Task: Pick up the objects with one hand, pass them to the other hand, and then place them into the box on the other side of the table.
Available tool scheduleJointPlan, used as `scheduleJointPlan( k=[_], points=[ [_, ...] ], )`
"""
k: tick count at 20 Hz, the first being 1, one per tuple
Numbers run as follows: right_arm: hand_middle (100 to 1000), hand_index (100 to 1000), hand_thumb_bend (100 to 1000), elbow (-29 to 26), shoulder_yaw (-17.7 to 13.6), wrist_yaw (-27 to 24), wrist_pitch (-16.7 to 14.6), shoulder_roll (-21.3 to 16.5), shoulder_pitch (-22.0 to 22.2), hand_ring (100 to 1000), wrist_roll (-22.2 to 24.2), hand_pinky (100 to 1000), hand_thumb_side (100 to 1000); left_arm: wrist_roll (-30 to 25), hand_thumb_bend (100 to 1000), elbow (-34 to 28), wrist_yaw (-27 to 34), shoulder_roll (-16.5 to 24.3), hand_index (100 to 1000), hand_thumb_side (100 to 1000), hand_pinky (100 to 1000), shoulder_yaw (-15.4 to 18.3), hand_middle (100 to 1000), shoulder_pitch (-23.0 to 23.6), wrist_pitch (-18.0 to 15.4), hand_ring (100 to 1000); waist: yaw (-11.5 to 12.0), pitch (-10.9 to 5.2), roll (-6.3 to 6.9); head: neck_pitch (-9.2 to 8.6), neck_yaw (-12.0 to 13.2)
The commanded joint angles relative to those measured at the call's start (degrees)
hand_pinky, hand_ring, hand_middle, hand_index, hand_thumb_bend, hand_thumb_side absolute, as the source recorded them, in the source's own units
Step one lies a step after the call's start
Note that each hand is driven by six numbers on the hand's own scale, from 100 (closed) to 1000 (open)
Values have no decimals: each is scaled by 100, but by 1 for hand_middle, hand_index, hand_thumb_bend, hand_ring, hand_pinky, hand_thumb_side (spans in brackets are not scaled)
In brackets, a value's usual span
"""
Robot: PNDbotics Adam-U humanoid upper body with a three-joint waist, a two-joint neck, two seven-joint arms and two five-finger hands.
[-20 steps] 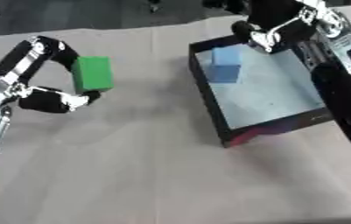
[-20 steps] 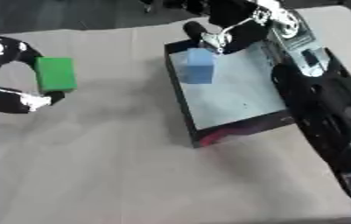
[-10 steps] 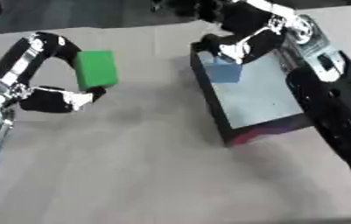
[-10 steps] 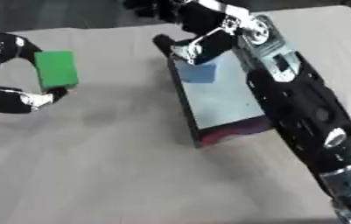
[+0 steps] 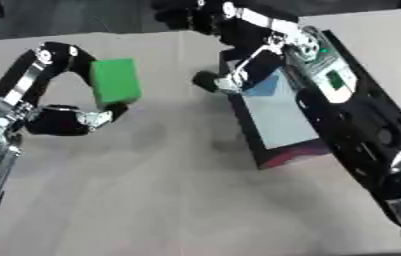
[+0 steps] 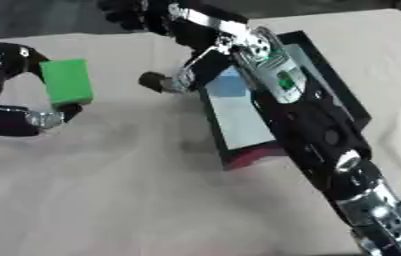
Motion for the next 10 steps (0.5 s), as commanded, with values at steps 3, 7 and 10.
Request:
scheduleJointPlan(
  k=[3, 7, 10],
  points=[
    [982, 1000, 380, 51, -5, 301, -1113, 86, -164, 1000, 845, 1000, 100, 23, 100, -233, 250, -31, 507, 100, 732, -14, 432, -31, 30, 476, 35, -656, -82, -66, -52],
    [976, 1000, 388, 143, 7, 505, -1249, 167, -182, 1000, 845, 1000, 100, 5, 100, -332, 466, -70, 507, 100, 732, -49, 431, -36, -15, 475, 55, -645, -91, -73, -76],
    [974, 1000, 387, 195, 21, 611, -1315, 225, -194, 1000, 845, 1000, 100, 13, 100, -423, 585, -90, 506, 100, 732, -73, 431, -47, -40, 475, 71, -632, -99, -83, -89]
  ],
)
